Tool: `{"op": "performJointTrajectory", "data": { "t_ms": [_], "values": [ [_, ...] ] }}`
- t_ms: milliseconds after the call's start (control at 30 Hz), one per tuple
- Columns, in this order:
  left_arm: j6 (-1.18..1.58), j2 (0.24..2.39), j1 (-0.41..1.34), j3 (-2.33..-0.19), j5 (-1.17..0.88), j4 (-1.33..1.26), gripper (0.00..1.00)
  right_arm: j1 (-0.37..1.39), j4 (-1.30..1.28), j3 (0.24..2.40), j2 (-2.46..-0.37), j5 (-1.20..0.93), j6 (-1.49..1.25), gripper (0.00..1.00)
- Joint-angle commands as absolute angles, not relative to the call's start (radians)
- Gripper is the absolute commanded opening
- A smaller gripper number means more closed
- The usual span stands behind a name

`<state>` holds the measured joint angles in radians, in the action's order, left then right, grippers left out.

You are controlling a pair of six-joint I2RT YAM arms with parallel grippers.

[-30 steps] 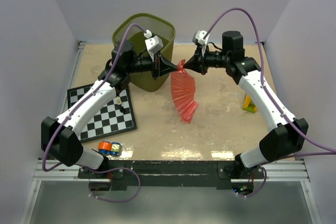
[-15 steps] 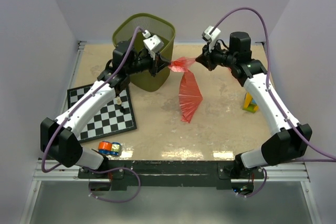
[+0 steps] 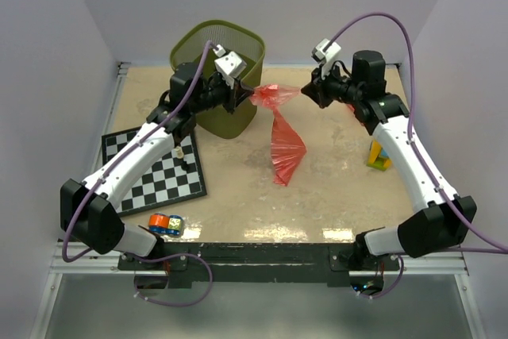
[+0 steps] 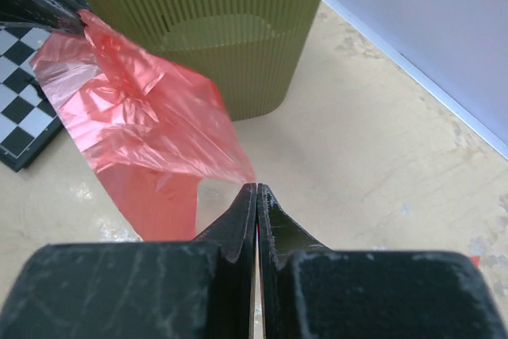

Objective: Put the trash bags into the trash bin

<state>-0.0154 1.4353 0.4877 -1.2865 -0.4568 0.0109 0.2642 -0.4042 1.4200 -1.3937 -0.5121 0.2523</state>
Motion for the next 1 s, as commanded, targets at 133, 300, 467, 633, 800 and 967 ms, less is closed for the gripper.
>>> {"op": "performJointTrajectory", "data": {
  "t_ms": [133, 300, 467, 633, 800, 967],
  "values": [
    [-0.04, 1.39, 0.488, -1.284, -0.357, -0.002, 0.0, 0.249, -0.383, 1.439, -1.315, -0.381, 0.178, 0.0],
    [-0.035, 1.373, 0.488, -1.278, -0.431, -0.027, 0.0, 0.247, -0.388, 1.437, -1.315, -0.542, 0.173, 0.04],
    [-0.04, 1.339, 0.489, -1.252, -0.595, -0.058, 0.0, 0.247, -0.324, 1.411, -1.334, -0.715, 0.091, 0.64],
    [-0.071, 1.302, 0.491, -1.235, -0.678, -0.071, 0.0, 0.247, -0.296, 1.486, -1.414, -0.747, 0.052, 0.7],
    [-0.086, 1.282, 0.491, -1.247, -0.695, -0.054, 0.0, 0.248, -0.278, 1.482, -1.451, -0.787, 0.045, 0.7],
    [-0.1, 1.261, 0.491, -1.252, -0.701, -0.032, 0.0, 0.249, -0.253, 1.416, -1.45, -0.912, 0.014, 0.7]
  ]
}}
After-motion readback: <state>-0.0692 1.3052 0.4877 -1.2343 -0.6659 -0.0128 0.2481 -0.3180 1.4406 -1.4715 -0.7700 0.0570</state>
